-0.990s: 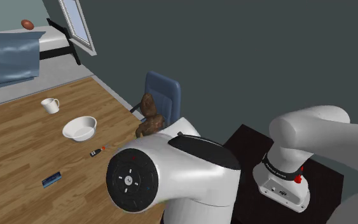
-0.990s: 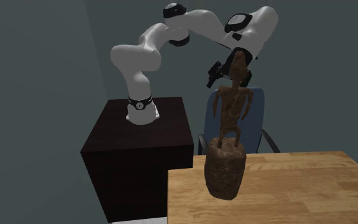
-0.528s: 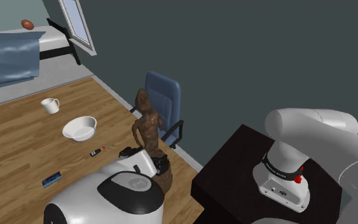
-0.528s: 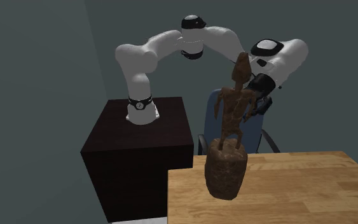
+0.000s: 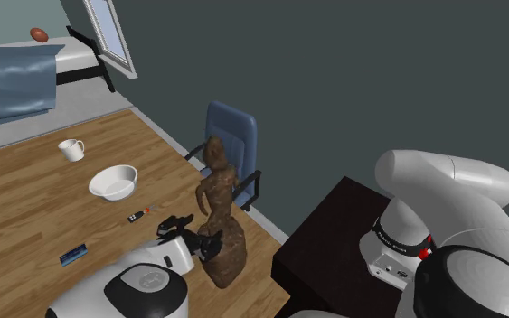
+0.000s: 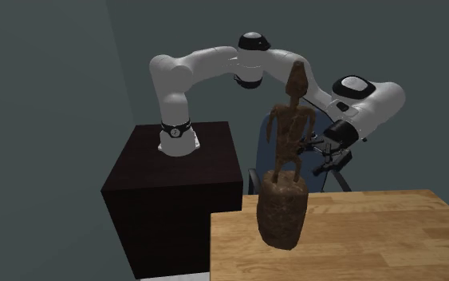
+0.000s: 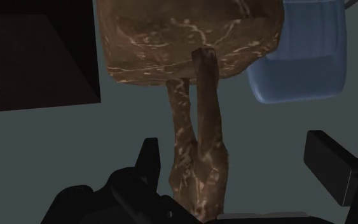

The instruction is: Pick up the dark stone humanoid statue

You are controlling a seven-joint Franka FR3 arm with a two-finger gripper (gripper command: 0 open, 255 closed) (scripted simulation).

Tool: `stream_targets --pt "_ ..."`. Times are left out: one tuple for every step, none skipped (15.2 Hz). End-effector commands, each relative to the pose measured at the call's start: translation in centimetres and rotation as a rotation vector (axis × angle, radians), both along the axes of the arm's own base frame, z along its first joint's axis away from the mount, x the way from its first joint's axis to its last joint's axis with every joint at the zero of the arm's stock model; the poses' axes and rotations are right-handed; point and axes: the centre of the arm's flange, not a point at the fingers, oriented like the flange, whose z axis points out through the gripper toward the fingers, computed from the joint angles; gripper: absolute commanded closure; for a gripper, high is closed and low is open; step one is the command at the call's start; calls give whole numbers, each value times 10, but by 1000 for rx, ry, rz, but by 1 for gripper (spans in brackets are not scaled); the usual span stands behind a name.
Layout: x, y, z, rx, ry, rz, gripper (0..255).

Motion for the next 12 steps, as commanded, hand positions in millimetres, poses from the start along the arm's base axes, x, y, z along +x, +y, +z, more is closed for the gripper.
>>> stream_targets --pt "-1 0 -11 0 -1 -1 0" --pt "-1 0 -16 0 -1 -1 0" --pt "-1 0 -24 0 -1 -1 0" --pt "-1 0 -24 0 -1 -1 0" --pt "-1 0 -24 0 -1 -1 0" --pt "-1 0 -25 0 -1 -1 255" --pt "-1 0 -25 0 -1 -1 255" --pt "-1 0 -25 0 -1 -1 255" --pt "-1 0 -25 0 -1 -1 255" --pt "-1 0 -25 0 -1 -1 255" --pt "-1 0 -25 0 -1 -1 255" --pt "-1 0 -25 0 -1 -1 255"
